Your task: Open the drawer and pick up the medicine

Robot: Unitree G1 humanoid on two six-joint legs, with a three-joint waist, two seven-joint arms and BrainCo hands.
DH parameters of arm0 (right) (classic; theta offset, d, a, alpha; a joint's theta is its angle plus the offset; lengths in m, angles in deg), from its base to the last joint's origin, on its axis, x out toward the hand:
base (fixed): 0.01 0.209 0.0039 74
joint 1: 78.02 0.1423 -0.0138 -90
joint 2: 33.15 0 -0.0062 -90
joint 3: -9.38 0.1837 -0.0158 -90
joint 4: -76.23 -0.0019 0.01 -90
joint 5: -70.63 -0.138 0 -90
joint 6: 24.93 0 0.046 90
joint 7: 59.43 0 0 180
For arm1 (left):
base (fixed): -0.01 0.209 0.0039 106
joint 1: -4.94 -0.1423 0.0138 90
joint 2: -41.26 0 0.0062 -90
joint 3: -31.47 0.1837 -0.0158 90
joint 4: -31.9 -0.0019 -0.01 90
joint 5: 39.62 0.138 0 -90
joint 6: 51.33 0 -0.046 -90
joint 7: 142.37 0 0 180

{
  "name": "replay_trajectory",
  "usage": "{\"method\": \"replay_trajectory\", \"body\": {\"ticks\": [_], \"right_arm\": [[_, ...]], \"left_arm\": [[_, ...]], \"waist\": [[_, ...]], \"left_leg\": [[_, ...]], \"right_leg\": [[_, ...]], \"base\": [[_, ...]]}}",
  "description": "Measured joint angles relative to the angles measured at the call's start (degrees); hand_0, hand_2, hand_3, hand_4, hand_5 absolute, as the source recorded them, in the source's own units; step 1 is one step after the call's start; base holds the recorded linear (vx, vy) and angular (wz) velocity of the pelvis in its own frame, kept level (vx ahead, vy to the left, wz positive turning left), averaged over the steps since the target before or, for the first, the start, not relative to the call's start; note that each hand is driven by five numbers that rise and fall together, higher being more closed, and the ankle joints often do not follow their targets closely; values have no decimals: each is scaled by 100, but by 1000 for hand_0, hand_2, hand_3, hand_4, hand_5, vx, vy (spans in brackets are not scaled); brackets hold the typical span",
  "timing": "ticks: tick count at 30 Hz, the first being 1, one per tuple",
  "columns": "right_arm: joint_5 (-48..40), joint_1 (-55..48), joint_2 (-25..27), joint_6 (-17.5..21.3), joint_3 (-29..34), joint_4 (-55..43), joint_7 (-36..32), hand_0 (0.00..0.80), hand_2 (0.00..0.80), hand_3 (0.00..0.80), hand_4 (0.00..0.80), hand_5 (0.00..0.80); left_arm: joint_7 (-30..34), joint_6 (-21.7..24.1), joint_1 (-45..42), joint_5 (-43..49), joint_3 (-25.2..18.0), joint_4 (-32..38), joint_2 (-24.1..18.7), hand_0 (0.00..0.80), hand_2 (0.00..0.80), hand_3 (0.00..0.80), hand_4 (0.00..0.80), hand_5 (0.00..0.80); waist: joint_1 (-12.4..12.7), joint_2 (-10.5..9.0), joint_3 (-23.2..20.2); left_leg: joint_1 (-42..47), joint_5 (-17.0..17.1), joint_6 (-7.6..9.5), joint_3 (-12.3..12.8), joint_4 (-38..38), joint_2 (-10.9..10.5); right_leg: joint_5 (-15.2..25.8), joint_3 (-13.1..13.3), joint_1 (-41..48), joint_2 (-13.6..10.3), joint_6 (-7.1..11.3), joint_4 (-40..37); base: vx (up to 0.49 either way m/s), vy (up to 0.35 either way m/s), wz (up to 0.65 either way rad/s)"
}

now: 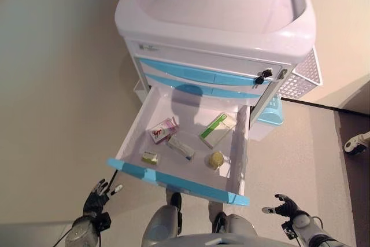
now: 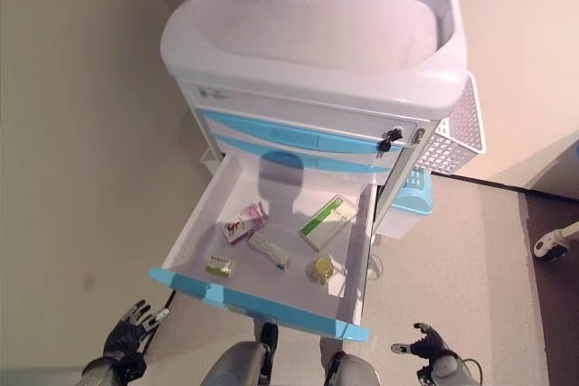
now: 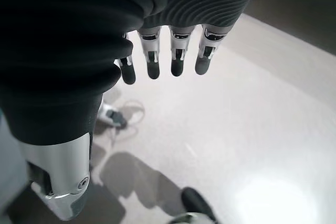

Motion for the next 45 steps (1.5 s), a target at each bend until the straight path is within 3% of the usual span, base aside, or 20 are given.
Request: {"method": "replay_trajectory", "body": {"ticks": [1,4,6,9,15,18,24,33,38,45], "right_arm": [[-117,-160,-16,2,130,37,10,0,0,0,0,0],[-278,-283,9,2,195,65,34,0,0,0,0,0],[-297,-298,20,5,256,26,65,0,0,0,0,0],[-500,-274,51,93,370,-629,212,0,0,0,0,0],[-531,-235,308,275,354,-2451,273,0,0,0,0,0],[-356,-552,761,330,344,-3996,215,0,0,0,0,0],[-281,-793,1254,591,383,-5736,-237,0,0,0,0,0],[-594,-505,2254,766,27,-7457,-1096,0,0,0,0,0],[-612,62,2343,834,-555,-7601,-1247,0,0,0,0,0],[-71,1292,2679,939,-1481,-7654,-1232,0,0,0,0,0]], "left_arm": [[-144,18,59,399,-96,-592,119,0,0,0,0,0],[-308,29,126,906,-86,-1348,193,0,0,0,0,0],[-360,-9,134,1134,-61,-1415,228,0,0,0,0,0],[-455,1,355,1615,187,-2444,341,0,0,0,0,0],[-504,-34,573,2074,434,-2848,573,0,0,0,0,0],[-493,-42,676,2432,472,-2885,607,0,0,0,0,0],[-454,-60,681,2690,424,-2986,582,0,0,0,0,0],[-374,-140,613,2796,352,-3007,565,0,0,0,0,0],[-375,-138,692,2962,356,-3000,500,0,0,0,0,0],[-386,-111,807,2962,575,-2885,460,0,0,0,0,0]], "waist": [[-14,35,-185],[-154,92,-326],[-181,59,-348],[-304,69,-420],[-490,-47,-521],[-506,-173,-473],[-622,-433,-459],[-585,-473,-388],[-453,-580,-335],[-235,-614,-56]], "left_leg": [[163,82,38,99,-274,-1],[358,204,82,169,-621,-1],[418,242,97,225,-742,-1],[733,305,121,452,-1120,11],[947,345,152,827,-1427,18],[1105,342,157,1055,-1497,11],[1116,319,136,1198,-1501,41],[1073,305,127,1206,-1502,43],[996,328,155,1102,-1499,28],[833,438,145,745,-1497,-6]], "right_leg": [[120,78,100,32,48,-255],[399,136,326,109,104,-759],[495,156,389,142,118,-947],[712,318,622,204,165,-1404],[1043,647,737,274,205,-1868],[1149,797,810,280,227,-2001],[1274,919,819,300,226,-2150],[1320,916,825,307,250,-2268],[1342,839,878,301,246,-2352],[1372,494,914,294,221,-2418]], "base": [[123,-7,-31],[85,0,-19],[100,19,-15],[51,8,-31],[35,7,-38],[23,13,-32],[17,-15,-16],[2,-10,-1],[-4,-38,11],[-30,-37,26]]}}
